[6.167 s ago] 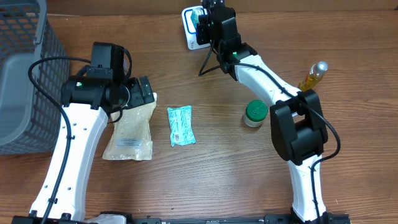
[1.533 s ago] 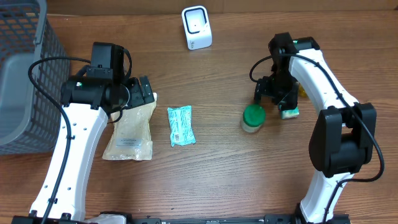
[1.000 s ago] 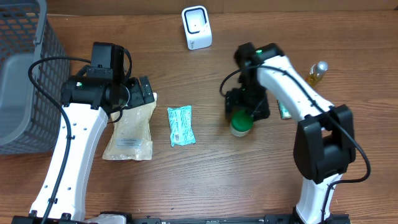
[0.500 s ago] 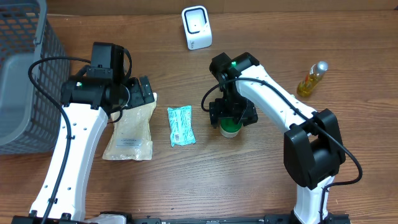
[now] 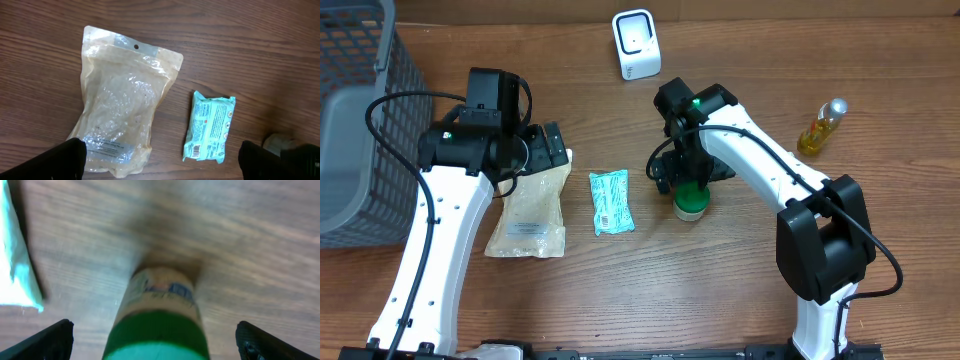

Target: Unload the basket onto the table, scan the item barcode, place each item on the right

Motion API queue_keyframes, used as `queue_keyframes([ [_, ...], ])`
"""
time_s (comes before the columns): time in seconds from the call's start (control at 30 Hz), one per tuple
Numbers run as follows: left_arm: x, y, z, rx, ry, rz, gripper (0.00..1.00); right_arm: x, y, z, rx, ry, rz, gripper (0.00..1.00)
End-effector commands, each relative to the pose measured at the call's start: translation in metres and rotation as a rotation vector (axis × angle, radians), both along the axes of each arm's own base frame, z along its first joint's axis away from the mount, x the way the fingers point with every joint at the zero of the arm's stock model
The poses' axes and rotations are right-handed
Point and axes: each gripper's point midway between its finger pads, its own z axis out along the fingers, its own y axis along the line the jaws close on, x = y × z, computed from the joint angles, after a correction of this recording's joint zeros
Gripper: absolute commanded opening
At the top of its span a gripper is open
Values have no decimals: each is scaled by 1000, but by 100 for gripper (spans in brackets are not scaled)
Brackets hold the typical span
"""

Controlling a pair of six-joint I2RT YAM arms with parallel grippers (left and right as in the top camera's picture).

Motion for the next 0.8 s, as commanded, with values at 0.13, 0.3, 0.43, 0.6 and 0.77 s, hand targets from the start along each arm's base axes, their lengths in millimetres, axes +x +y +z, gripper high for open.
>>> queue_keyframes([
  [0.13, 2, 2, 3, 8, -10, 0, 100, -24, 0, 13, 11, 107, -131, 100],
  [0.3, 2, 2, 3, 8, -10, 0, 100, -20, -3, 12, -3, 88, -121, 100],
  [0.43, 1, 1, 3, 7, -10, -3, 99, 5, -15, 10, -79, -39, -93, 100],
  [0.6, 1, 2, 3, 8, -10, -2, 100, 2, 20, 11, 126, -1, 101, 100],
  [0.77, 2, 3, 3, 8, -10, 2, 100, -4, 34, 14, 216, 24, 174, 100],
])
